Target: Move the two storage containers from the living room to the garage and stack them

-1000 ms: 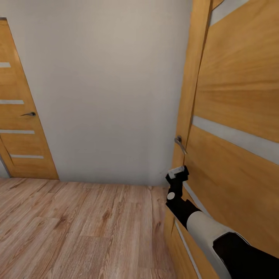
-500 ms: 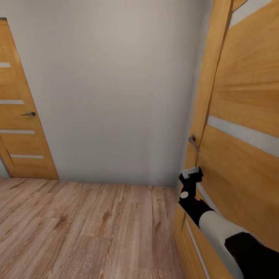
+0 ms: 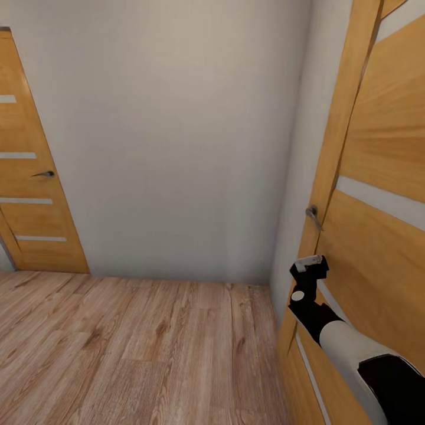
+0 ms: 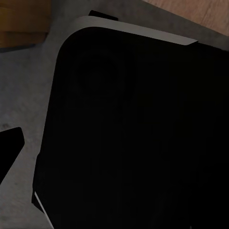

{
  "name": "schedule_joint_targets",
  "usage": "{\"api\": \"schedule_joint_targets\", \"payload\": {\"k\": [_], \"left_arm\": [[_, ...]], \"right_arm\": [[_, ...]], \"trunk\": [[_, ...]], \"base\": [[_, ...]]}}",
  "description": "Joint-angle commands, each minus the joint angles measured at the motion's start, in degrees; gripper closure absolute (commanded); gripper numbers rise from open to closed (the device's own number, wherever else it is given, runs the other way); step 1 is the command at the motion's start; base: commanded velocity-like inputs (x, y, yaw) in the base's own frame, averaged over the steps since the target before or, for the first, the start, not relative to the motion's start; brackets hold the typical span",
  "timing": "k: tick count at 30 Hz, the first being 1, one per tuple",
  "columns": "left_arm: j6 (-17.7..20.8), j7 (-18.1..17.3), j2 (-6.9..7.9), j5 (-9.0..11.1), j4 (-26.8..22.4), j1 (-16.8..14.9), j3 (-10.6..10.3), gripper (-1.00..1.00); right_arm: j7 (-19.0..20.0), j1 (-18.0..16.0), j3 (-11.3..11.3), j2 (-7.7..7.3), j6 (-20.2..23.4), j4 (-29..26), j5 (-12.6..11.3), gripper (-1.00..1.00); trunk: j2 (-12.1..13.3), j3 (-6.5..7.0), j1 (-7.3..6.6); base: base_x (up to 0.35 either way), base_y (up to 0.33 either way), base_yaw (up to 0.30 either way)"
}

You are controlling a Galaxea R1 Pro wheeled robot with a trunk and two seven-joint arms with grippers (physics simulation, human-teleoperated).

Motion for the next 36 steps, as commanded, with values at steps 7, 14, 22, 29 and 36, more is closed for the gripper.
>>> {"api": "schedule_joint_targets", "payload": {"k": [7,14,22,29,36], "left_arm": [[-0.07,0.0,-0.07,0.13,-0.06,0.01,0.35,-1.0],[-0.06,0.0,-0.06,0.13,-0.06,0.01,0.35,-1.0],[-0.09,0.0,-0.09,0.13,-0.06,0.01,0.35,-1.0],[-0.06,0.0,-0.1,0.13,-0.06,0.01,0.35,-1.0],[-0.07,0.0,-0.1,0.13,-0.06,0.01,0.35,-1.0]], "right_arm": [[0.03,-0.03,-3.77,-1.74,-0.11,0.17,-0.37,-1.0],[0.46,-0.03,-4.35,-3.87,-0.1,0.17,-0.4,-1.0],[0.84,-0.03,-4.2,-1.63,0.6,0.13,-0.34,-1.0],[9.11,-0.03,-4.13,8.73,1.1,0.25,-0.48,-1.0],[16.73,-0.03,-4.52,13.81,0.88,5.78,-0.57,-1.0]], "trunk": [[-0.03,-0.06,0.0],[-0.03,-0.06,0.0],[-0.03,-0.06,0.0],[-0.03,-0.06,0.0],[-0.03,-0.06,0.0]], "base": [[0.0,0.0,0.0],[0.0,0.0,0.0],[0.0,0.0,0.0],[0.0,0.0,0.0],[0.0,0.0,0.0]]}}
